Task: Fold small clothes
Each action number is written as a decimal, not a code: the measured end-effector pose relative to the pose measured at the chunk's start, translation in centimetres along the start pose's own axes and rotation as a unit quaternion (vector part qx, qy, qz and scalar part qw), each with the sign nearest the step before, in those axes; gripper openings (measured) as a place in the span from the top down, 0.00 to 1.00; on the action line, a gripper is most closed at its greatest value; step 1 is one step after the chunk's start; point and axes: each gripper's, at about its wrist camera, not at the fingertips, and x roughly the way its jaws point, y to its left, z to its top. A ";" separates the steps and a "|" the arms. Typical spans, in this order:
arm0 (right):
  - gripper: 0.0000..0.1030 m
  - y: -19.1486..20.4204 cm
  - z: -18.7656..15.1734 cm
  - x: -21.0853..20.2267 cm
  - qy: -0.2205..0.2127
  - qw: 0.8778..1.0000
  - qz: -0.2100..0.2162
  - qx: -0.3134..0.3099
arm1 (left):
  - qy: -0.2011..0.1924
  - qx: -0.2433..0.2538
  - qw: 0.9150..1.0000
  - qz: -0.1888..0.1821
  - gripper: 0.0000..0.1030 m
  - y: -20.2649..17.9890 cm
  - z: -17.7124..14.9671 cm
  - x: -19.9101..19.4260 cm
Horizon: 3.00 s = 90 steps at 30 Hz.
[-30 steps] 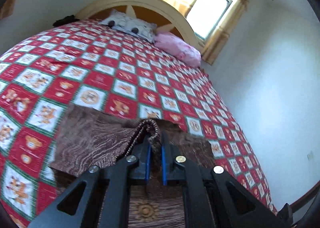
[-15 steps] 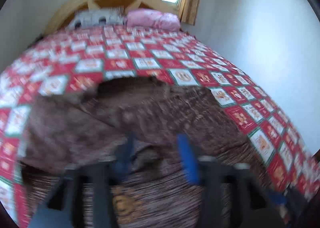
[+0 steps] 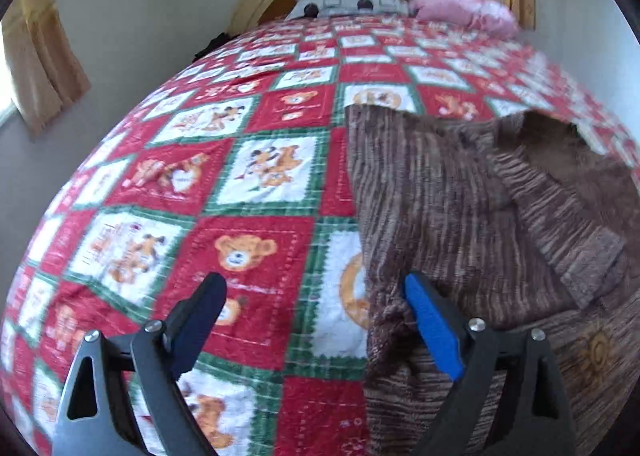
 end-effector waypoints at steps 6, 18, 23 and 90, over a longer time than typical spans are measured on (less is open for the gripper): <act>0.30 4.7 3.7 6.7 0.054 0.997 0.009 -0.048 | 0.001 -0.001 1.000 -0.021 0.05 -0.1 -0.8 -0.1; 0.73 5.1 3.0 13.7 0.111 0.992 -0.017 -0.056 | 0.012 -0.044 0.996 -0.070 0.01 1.3 -0.5 1.1; 0.92 2.3 4.8 13.2 0.082 0.994 -0.067 -0.026 | 0.012 -0.040 0.997 -0.067 0.01 1.2 -0.5 1.2; 0.20 -4.4 0.2 10.5 0.074 0.995 0.012 0.064 | 0.013 -0.040 0.996 -0.084 0.00 1.2 -1.7 0.2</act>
